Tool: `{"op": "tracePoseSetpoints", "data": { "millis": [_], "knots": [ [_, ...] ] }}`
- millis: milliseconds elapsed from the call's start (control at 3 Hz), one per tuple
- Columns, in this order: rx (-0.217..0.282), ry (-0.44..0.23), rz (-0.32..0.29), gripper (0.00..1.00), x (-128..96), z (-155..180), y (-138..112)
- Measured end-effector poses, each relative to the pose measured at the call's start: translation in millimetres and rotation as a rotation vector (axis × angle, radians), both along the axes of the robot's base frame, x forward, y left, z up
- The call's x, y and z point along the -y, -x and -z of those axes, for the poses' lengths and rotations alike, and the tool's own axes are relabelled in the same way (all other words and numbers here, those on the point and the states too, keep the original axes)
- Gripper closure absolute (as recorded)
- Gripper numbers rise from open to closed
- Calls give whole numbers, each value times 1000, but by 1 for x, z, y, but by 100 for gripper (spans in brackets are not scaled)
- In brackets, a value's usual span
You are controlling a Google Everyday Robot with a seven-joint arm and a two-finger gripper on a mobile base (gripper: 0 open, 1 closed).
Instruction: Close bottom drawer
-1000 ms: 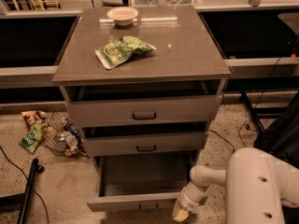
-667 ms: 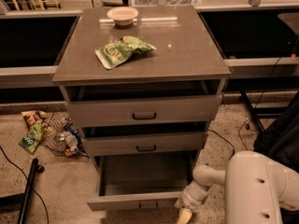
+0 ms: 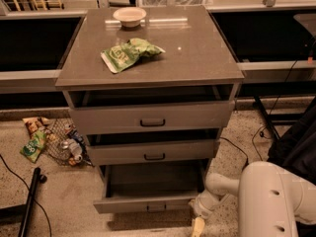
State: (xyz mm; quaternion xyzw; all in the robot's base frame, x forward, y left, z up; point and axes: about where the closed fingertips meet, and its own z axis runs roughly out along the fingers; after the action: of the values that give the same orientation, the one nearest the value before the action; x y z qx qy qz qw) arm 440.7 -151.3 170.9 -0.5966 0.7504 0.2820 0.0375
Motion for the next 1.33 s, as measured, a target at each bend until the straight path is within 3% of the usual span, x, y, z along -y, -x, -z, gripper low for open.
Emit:
{"op": "tracePoseSetpoints", "data": {
  "millis": [333, 1000, 1333],
  "knots": [
    [32, -16, 0, 1, 1, -1, -12],
    [185, -58, -11, 43, 1, -15, -53],
    [217, -73, -18, 48, -1, -14, -71]
  ]
}}
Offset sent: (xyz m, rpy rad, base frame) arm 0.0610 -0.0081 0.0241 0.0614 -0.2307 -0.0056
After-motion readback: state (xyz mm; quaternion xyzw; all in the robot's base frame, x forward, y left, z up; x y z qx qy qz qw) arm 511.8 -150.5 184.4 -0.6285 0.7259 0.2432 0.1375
